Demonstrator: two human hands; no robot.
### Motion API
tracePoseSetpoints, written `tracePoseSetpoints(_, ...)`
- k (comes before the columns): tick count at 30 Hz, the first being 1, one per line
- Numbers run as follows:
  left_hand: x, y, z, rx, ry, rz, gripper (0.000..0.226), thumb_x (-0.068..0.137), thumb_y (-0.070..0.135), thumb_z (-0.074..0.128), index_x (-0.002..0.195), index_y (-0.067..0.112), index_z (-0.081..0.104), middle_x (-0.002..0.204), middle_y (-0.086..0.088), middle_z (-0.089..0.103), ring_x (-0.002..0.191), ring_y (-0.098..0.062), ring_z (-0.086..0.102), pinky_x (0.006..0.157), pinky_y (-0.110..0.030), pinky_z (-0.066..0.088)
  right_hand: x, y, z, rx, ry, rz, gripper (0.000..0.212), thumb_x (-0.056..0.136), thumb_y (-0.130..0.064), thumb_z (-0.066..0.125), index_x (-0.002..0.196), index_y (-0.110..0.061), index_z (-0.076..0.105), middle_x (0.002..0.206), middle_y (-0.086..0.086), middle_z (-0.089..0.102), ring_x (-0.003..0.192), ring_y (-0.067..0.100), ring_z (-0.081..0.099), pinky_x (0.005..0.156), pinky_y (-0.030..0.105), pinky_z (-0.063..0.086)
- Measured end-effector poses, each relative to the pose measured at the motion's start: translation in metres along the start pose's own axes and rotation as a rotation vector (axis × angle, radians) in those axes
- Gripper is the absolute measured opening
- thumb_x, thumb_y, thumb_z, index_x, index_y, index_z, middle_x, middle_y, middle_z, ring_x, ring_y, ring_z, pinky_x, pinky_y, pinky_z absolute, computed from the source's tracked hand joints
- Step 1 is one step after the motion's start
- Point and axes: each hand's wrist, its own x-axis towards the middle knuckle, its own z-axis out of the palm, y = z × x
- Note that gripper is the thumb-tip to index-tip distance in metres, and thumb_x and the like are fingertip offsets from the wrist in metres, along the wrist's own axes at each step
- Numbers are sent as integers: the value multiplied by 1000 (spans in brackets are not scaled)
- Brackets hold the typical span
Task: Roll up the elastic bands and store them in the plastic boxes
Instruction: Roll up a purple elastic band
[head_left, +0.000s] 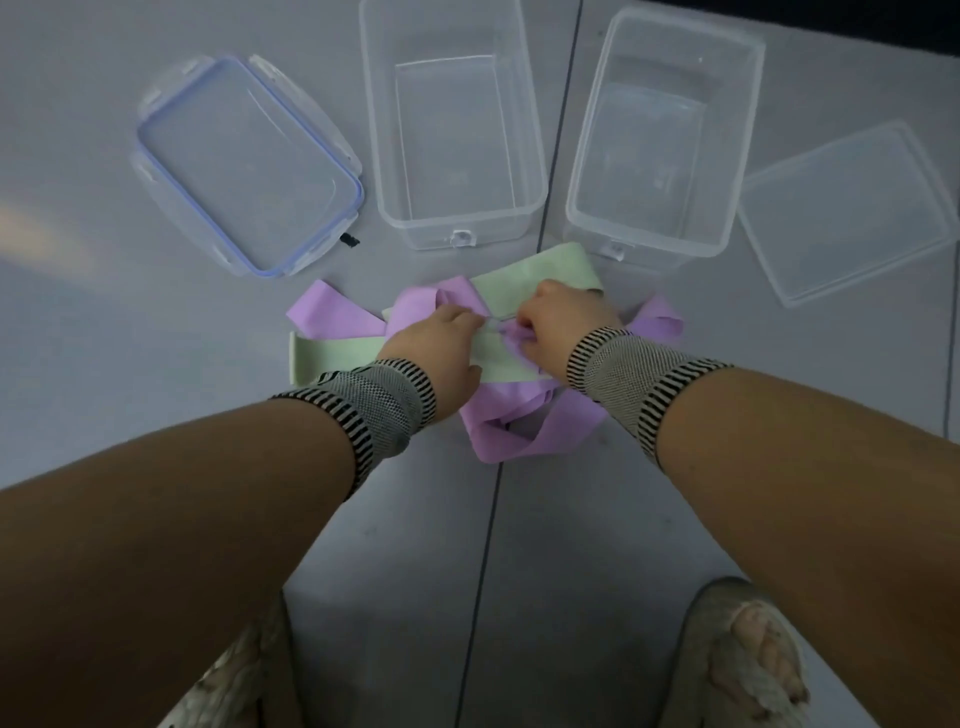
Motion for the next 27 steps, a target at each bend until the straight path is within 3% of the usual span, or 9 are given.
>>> tracePoseSetpoints(3,-4,-6,3,51,-5,56,63,88,30,56,145,20,31,153,3,24,134,-22,36,104,-34,35,-3,8,1,186,132,94,22,93,-29,48,89,-14,64,94,9,60,91,30,58,71,30,39)
tracePoseSetpoints(5,-7,-9,4,55,-29,73,64,89,30,56,146,20,29,155,3,22,137,-20,32,106,-34,33,-6,13,-4,384,223,194,18,91,-29,52,84,-16,63,84,6,61,84,27,57,68,28,37)
tracePoseSetpoints(9,-9,-3,-2,67,-117,66,69,88,29,57,147,17,24,156,1,18,138,-22,32,109,-36,34,-18,15,-28,790,341,292,12,88,-25,61,81,-16,65,76,2,62,78,21,60,81,36,52)
tracePoseSetpoints(12,-13,4,-12,105,-181,58,67,90,30,55,147,12,24,156,-2,16,138,-22,31,110,-36,31,-29,15,-59,1066,380,376,20,86,-16,61,67,-19,57,67,2,57,71,26,61,75,47,57)
tracePoseSetpoints(16,-26,14,-37,90,-160,58,64,92,33,53,147,18,25,158,1,12,141,-20,26,110,-37,32,-52,13,-101,1304,344,402,17,89,-12,59,72,-16,60,75,8,57,65,23,59,67,38,56)
tracePoseSetpoints(19,-40,31,-74,-2,-74,79,55,90,30,56,141,21,38,151,0,31,133,-20,38,108,-33,32,-75,9,-132,1372,292,401,14,90,-15,59,76,-16,60,74,8,58,56,19,57,62,32,50)
tracePoseSetpoints(22,-62,52,-125,-246,39,35,49,87,29,63,133,21,49,135,0,53,116,-17,55,101,-31,41,-100,0,-159,1404,236,395,14,91,-19,59,78,-15,60,69,7,59,54,18,55,56,26,46)
tracePoseSetpoints(27,-110,84,-191,-551,160,-8,50,85,30,67,131,20,51,122,5,58,105,-13,59,94,-30,47,-140,-27,-197,1490,231,351,11,90,-20,61,81,-12,62,59,5,57,48,14,51,50,22,42)
